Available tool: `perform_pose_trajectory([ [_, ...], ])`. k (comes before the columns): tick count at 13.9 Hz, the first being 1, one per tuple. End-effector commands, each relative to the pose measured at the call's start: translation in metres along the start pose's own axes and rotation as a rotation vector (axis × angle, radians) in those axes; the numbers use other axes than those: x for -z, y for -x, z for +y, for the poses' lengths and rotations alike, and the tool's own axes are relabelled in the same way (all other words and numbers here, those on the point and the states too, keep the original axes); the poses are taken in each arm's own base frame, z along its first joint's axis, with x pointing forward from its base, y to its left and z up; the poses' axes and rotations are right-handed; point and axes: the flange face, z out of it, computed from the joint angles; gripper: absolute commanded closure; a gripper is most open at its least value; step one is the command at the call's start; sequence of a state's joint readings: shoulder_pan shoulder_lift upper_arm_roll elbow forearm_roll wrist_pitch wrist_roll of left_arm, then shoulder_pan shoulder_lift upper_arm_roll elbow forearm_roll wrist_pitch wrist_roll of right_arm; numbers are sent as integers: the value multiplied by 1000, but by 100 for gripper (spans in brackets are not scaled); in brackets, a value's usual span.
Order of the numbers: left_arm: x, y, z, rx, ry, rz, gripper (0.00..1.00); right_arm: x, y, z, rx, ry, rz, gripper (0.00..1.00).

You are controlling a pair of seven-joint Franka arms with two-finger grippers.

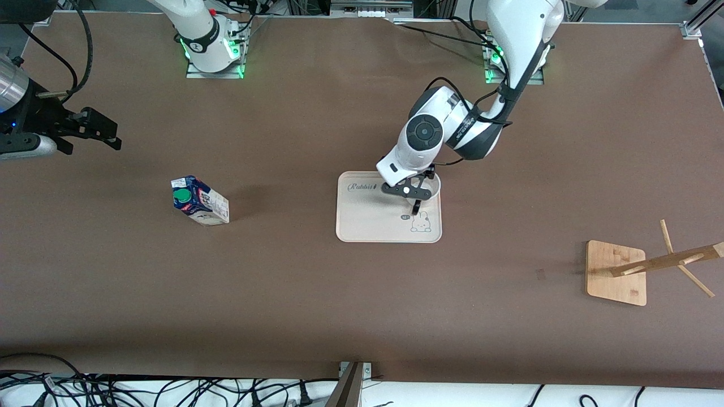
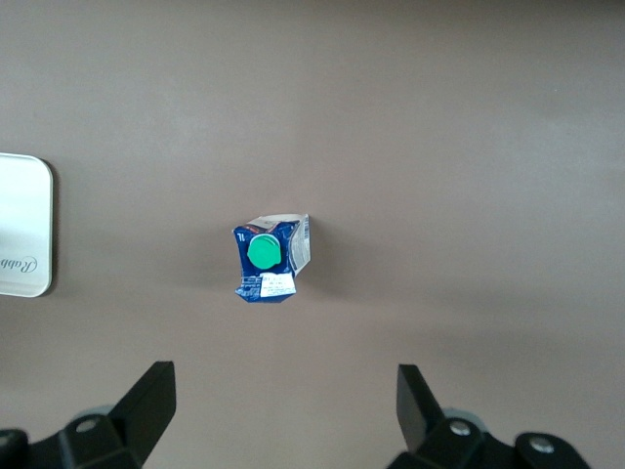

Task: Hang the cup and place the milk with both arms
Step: 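Grasp the white mug by its rim with the left gripper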

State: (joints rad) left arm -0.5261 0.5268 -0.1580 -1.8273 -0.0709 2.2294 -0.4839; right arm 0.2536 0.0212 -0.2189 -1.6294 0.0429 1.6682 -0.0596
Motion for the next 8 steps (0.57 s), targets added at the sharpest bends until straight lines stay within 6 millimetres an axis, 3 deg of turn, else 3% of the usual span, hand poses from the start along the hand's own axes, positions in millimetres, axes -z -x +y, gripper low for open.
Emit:
perform_pose_trajectory([
  [1, -4, 4, -4, -6, -31, 17, 0, 3, -5, 3, 15, 12, -4, 0],
  [3, -10, 3, -6, -52, -85, 34, 5, 3, -6, 3, 15, 12, -2, 0],
  [4, -11, 3, -7, -62, -97, 39, 39, 3, -5, 3, 15, 12, -4, 0],
  [6, -15, 2, -8, -60, -98, 32, 81, 3, -5, 3, 15, 12, -4, 0],
  [7, -17, 1, -9, -57, -99, 30, 95, 3, -5, 3, 15, 12, -4, 0],
  [8, -17, 0, -11, -56, -99, 30, 100, 3, -6, 3, 15, 12, -2, 0],
])
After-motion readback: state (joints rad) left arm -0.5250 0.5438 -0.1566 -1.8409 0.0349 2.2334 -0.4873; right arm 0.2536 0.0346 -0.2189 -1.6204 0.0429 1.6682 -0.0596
